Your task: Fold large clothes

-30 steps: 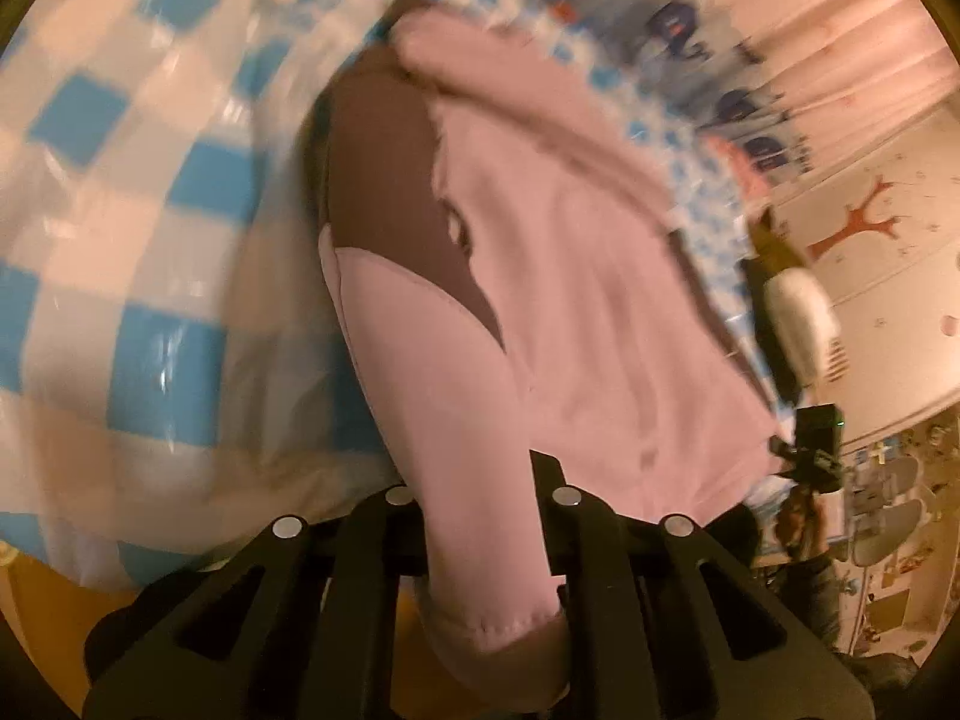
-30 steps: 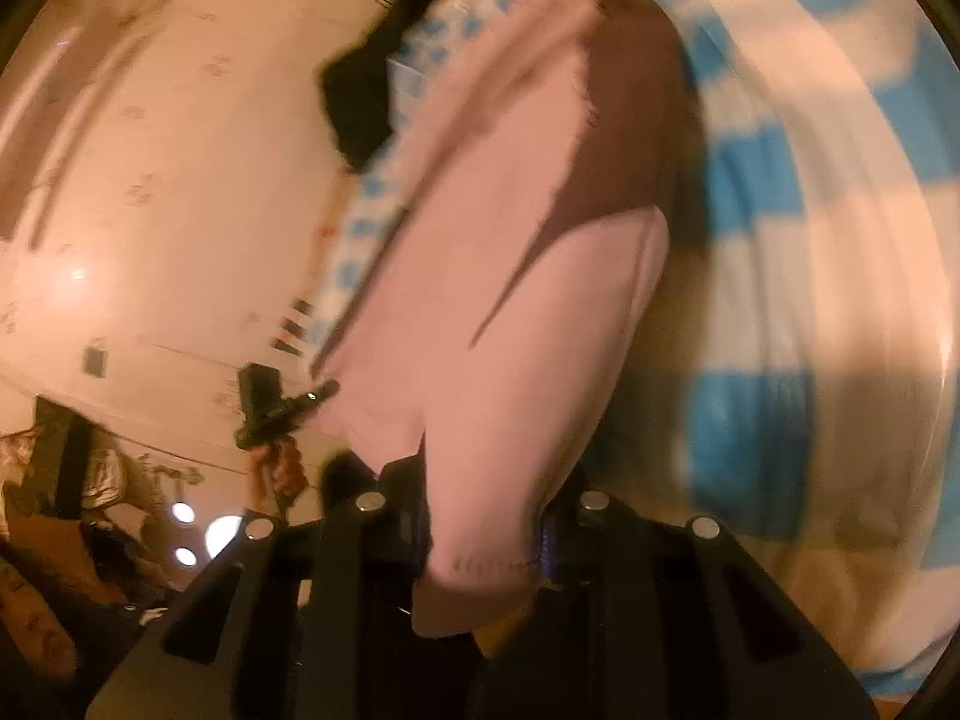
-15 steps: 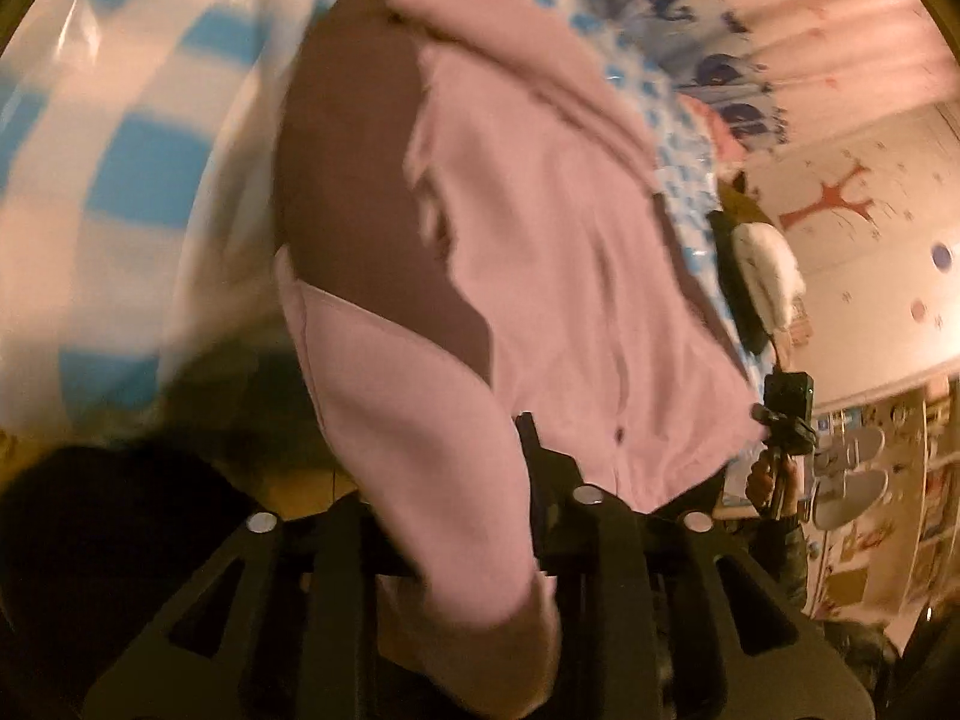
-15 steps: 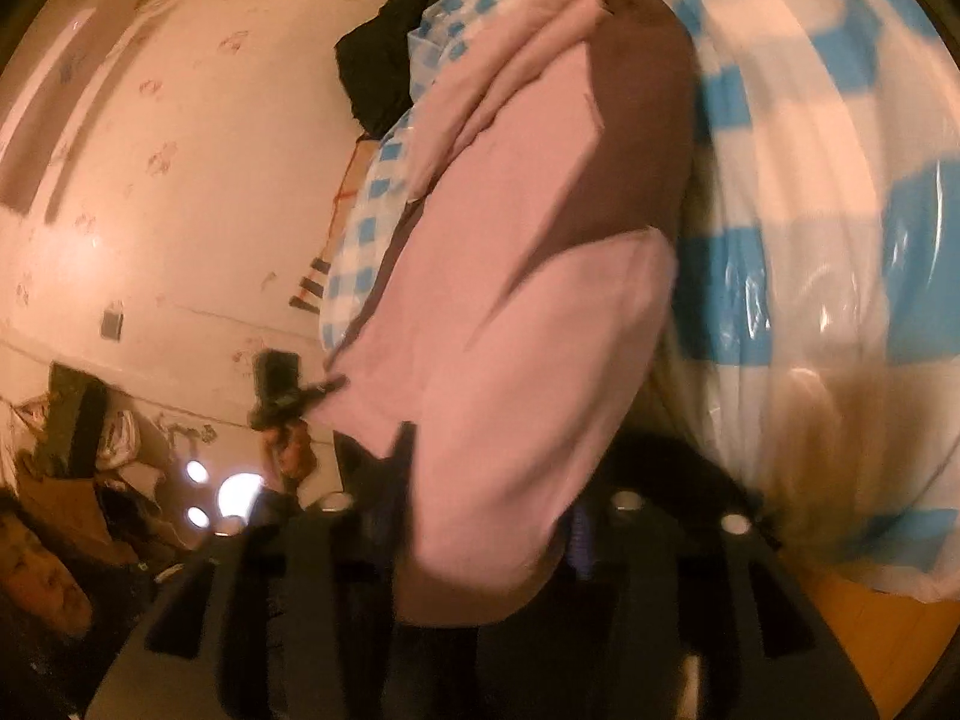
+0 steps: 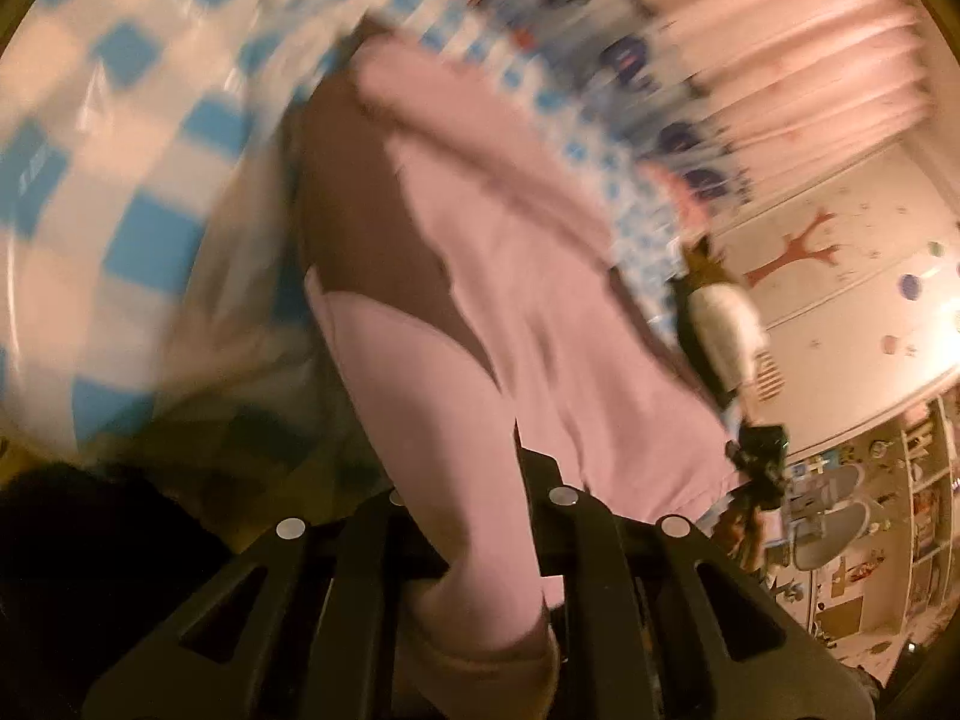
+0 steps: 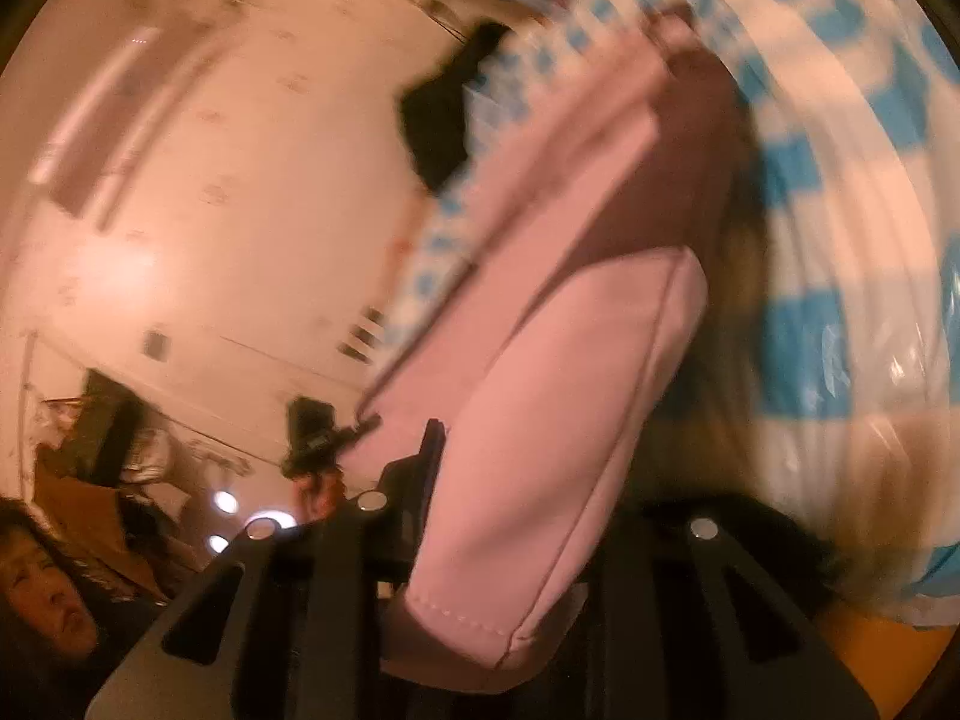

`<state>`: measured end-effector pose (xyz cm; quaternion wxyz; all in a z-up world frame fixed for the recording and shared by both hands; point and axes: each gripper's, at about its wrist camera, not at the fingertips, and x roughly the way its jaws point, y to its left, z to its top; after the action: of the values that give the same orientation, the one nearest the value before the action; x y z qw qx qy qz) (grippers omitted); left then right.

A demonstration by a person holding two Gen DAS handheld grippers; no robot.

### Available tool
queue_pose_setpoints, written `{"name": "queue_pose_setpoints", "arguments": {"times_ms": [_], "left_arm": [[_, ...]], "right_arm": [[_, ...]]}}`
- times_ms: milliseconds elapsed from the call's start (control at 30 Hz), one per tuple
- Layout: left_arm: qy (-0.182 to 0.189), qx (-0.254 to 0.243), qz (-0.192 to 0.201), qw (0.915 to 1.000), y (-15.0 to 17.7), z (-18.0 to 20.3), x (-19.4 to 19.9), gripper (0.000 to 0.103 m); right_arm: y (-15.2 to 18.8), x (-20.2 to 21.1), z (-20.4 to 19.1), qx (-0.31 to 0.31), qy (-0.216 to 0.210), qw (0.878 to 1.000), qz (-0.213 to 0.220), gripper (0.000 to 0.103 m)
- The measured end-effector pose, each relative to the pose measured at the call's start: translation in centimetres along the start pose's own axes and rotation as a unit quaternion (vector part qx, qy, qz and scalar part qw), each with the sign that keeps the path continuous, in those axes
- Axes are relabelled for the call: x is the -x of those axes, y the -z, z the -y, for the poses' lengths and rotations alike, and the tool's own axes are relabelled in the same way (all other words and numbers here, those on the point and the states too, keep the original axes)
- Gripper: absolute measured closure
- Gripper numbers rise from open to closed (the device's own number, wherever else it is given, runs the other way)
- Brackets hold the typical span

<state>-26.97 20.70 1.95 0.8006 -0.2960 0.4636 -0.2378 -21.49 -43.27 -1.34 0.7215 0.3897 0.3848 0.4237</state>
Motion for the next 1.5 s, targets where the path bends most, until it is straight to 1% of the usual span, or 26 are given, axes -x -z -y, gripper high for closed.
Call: {"name": "queue_pose_setpoints", "arguments": {"times_ms": [67,200,300,367,500,567,700,733,767,800,833,867,900,933,967,1000,1067,1133,1200,1233,1267,1300,1333,1367,1400,1500], "left_arm": [[0.02,-0.02,0.025,0.9993,0.0,2.2,2.8,0.094],[0.049,-0.047,0.056,0.9961,1.4,5.2,7.6,0.094],[0.067,-0.041,0.06,0.9951,3.4,4.5,9.9,0.094],[0.074,-0.021,0.048,0.9959,4.9,2.4,9.8,0.094],[0.084,0.026,0.015,0.996,7.0,-1.6,7.5,0.094],[0.092,0.026,0.014,0.9953,7.2,-2.0,7.1,0.094],[0.098,0.0,0.029,0.9948,6.0,-1.0,8.0,0.093],[0.097,-0.005,0.031,0.9948,5.7,-0.8,8.2,0.093],[0.091,-0.01,0.028,0.9954,5.4,-0.7,8.2,0.092],[0.09,-0.012,0.02,0.9957,5.4,-0.7,7.9,0.091],[0.092,-0.014,0.004,0.9957,5.5,-1.1,7.5,0.088],[0.096,-0.016,-0.014,0.9952,5.5,-1.4,6.8,0.08],[0.096,-0.017,-0.035,0.9946,5.8,-2.0,6.2,0.072],[0.087,-0.013,-0.051,0.9949,6.1,-2.6,5.5,0.057],[0.065,0.003,-0.063,0.9959,6.7,-3.7,4.6,0.05],[0.06,0.023,-0.072,0.9953,7.1,-4.9,3.9,0.05],[0.058,0.048,-0.076,0.9942,7.6,-6.6,3.0,0.049],[0.067,0.064,-0.07,0.9932,8.0,-7.6,2.6,0.049],[0.069,0.057,-0.061,0.9942,8.2,-7.6,2.7,0.051],[0.064,0.05,-0.058,0.995,8.3,-7.3,2.8,0.058],[0.062,0.041,-0.06,0.9954,8.4,-7.0,2.9,0.066],[0.059,0.033,-0.06,0.9959,8.6,-6.6,3.0,0.069],[0.058,0.024,-0.059,0.9963,8.7,-6.3,3.2,0.076],[0.058,0.016,-0.057,0.9966,8.9,-6.0,3.4,0.081],[0.056,0.007,-0.055,0.9969,9.0,-5.7,3.5,0.083],[0.055,-0.019,-0.044,0.9973,9.4,-4.0,4.0,0.088]], "right_arm": [[0.4,1.6,-2.2,0.016,-0.027,0.999,0.025,0.077],[2.3,4.8,-4.5,0.035,-0.063,0.996,0.056,0.077],[5.1,5.9,-4.7,0.027,-0.084,0.993,0.076,0.077],[6.6,5.8,-3.8,0.014,-0.089,0.993,0.079,0.077],[9.0,4.3,-0.4,-0.033,-0.106,0.991,0.081,0.077],[9.2,4.1,0.0,-0.032,-0.124,0.988,0.091,0.077],[8.2,4.4,-1.1,0.002,-0.151,0.983,0.104,0.076],[7.9,4.3,-1.2,0.011,-0.158,0.982,0.098,0.075],[7.7,4.0,-0.9,0.011,-0.166,0.983,0.083,0.069],[7.7,3.7,-0.5,0.002,-0.167,0.983,0.072,0.064],[7.8,3.5,0.0,-0.008,-0.163,0.985,0.062,0.06],[7.9,3.3,0.6,-0.019,-0.159,0.986,0.05,0.046],[8.2,3.2,1.1,-0.029,-0.144,0.988,0.038,0.038],[8.4,3.1,1.4,-0.036,-0.129,0.991,0.028,0.037],[8.7,3.0,1.7,-0.044,-0.115,0.992,0.016,0.032],[9.1,2.9,2.0,-0.052,-0.095,0.994,0.006,0.028],[9.5,2.8,2.6,-0.062,-0.07,0.996,-0.005,0.028],[9.9,3.1,3.0,-0.07,-0.058,0.996,-0.006,0.028],[10.3,3.2,2.9,-0.064,-0.05,0.997,-0.002,0.028],[10.6,3.0,2.8,-0.062,-0.039,0.997,-0.006,0.031],[10.8,2.9,2.7,-0.06,-0.028,0.998,-0.011,0.041],[11.1,2.4,2.6,-0.059,-0.009,0.998,-0.019,0.05],[11.4,2.2,2.7,-0.059,0.005,0.998,-0.025,0.055],[11.7,2.1,2.7,-0.058,0.013,0.998,-0.027,0.065],[11.9,2.2,2.8,-0.057,0.01,0.998,-0.023,0.072],[12.3,2.5,2.0,-0.044,-0.011,0.999,-0.006,0.075]]}}
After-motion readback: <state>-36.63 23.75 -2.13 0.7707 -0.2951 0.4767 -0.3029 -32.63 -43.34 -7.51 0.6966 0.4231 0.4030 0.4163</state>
